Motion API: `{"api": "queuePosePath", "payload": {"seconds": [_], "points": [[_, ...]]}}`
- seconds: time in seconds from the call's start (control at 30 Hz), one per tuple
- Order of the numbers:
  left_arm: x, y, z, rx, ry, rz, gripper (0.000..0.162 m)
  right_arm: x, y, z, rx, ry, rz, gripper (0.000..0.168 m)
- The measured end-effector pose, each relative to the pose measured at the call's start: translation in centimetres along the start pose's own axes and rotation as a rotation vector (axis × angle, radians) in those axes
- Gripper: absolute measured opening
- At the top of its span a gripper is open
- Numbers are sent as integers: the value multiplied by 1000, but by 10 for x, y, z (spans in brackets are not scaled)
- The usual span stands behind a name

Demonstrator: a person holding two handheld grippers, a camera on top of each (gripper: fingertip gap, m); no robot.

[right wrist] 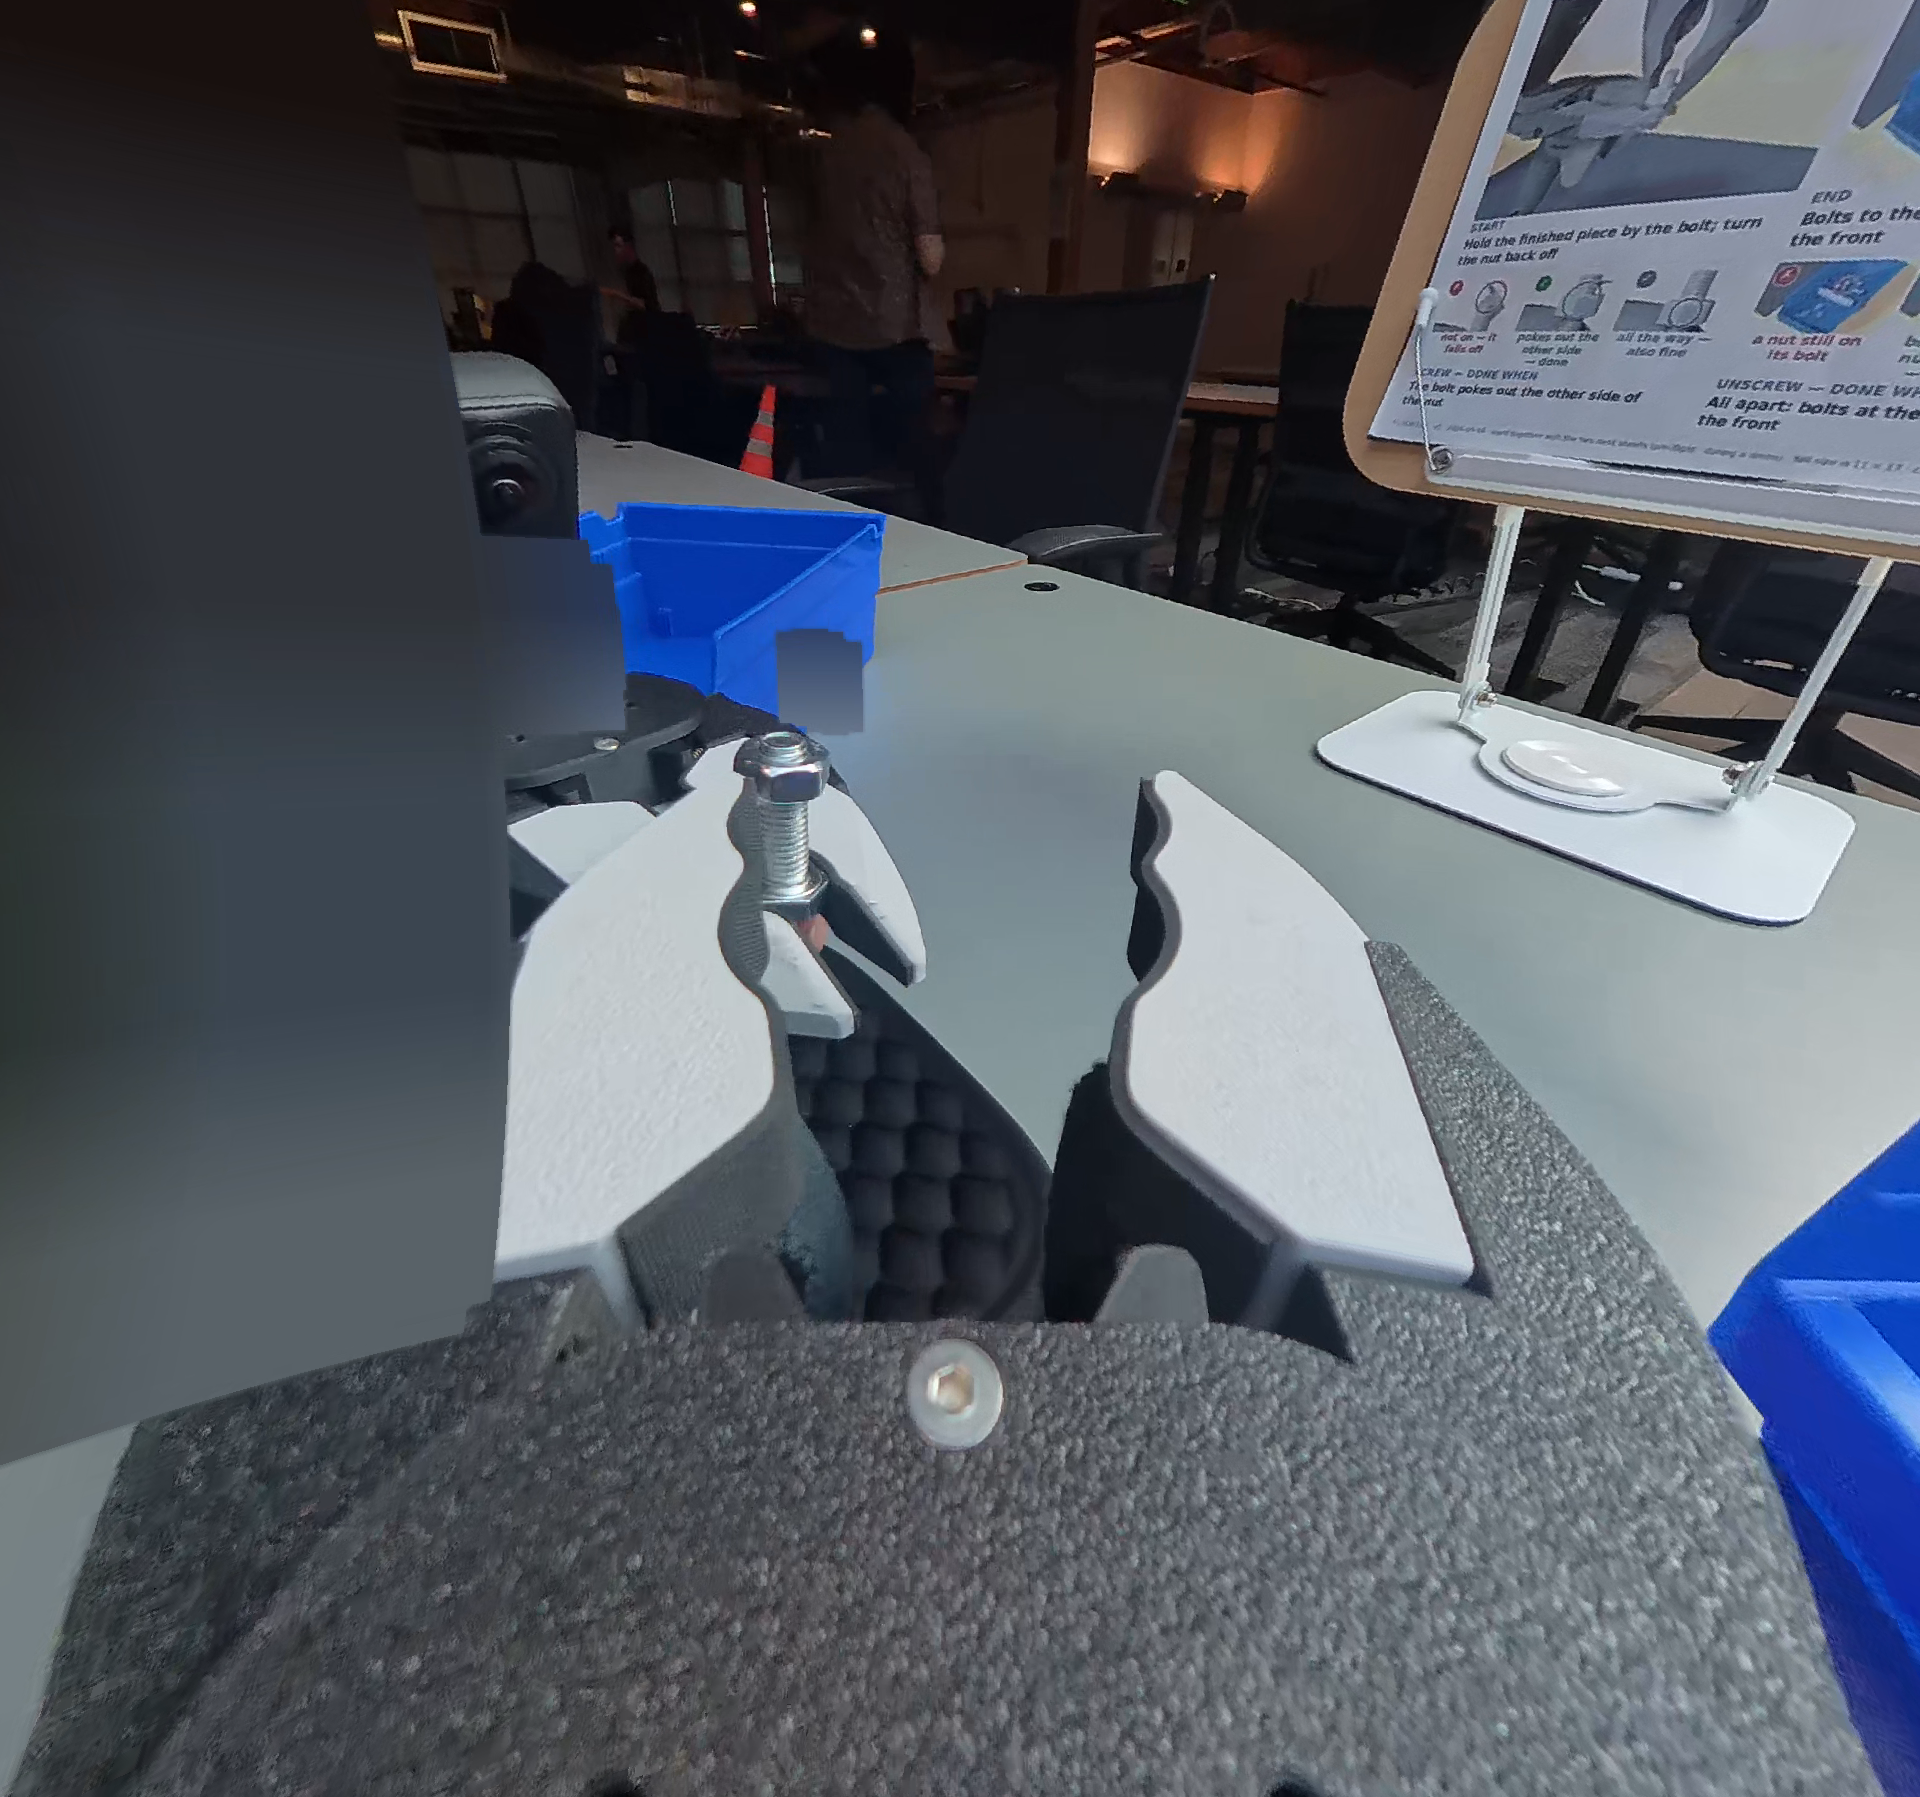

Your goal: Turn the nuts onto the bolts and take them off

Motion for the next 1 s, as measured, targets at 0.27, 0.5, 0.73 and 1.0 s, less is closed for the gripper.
{"api": "queuePosePath", "payload": {"seconds": [0.27,0.5,0.73,1.0], "points": [[1,0,0,2,0,-1,14,9,-3,-18,21,-21,33,71],[1,0,1,-1,-1,3,14,2,-1,-6,24,19,22,70],[1,0,1,1,-2,-5,14,3,-1,0,3,16,13,69],[1,0,1,4,1,-5,14,9,-3,-18,26,-5,49,72]]}}
Point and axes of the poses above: each gripper's, where its closed fingertips meet, z back along the fingers, y out of its underside, x = y × z across the jaws, the point moved 6 cm from there along z, back along the fingers, and after that the axes turned 5 degrees about x, right-handed, at the moved point
